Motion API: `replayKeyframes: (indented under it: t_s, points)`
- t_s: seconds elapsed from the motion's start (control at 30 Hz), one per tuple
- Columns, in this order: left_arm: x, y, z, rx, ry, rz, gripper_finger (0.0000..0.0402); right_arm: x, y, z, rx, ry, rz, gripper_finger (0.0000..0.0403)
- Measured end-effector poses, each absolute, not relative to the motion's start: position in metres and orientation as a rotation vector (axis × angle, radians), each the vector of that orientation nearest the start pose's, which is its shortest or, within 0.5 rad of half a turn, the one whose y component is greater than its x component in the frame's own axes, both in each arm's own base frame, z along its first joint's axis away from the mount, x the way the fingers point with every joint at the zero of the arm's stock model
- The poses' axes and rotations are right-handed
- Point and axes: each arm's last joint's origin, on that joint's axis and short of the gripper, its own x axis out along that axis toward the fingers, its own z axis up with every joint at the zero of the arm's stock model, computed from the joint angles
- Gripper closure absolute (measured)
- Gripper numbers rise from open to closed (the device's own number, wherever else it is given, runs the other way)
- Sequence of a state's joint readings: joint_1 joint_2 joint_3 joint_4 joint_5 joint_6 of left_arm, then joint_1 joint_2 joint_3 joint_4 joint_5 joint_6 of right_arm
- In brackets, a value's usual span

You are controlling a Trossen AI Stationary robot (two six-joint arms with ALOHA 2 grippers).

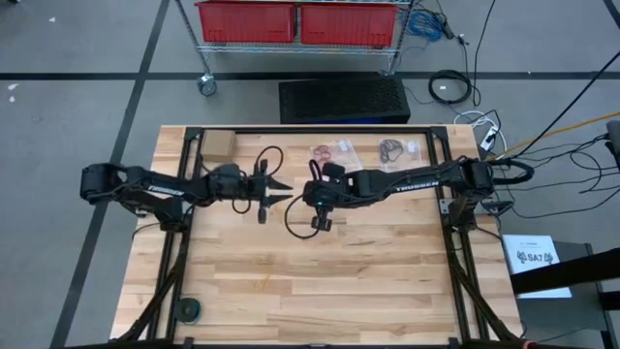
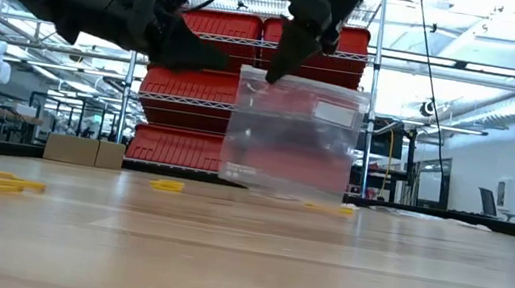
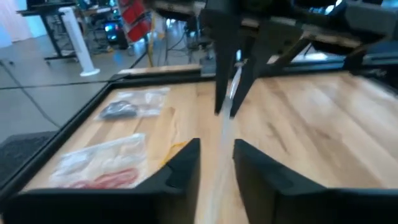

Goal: Sort rubber bands
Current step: Open the top left transparent zip lock bag

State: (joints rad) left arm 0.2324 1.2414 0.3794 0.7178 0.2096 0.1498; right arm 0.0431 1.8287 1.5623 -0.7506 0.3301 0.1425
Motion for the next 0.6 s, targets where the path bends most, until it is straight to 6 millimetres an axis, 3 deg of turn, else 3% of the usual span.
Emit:
replayKeyframes:
  t_s: [0.27,0.47,0.6]
  points:
    - [0.249,0.045,0.189,0.078,0.15,-0.019,0.024,0.393,0.01,0.275,-0.063,0.94,-0.294,0.0394]
    - [0.26,0.041,0.187,0.077,0.165,-0.036,0.024,0.392,0.01,0.275,-0.065,0.941,-0.293,0.0394]
    - [0.262,0.043,0.191,0.085,0.14,0.004,0.0269,0.393,0.01,0.275,-0.066,0.94,-0.293,0.0394]
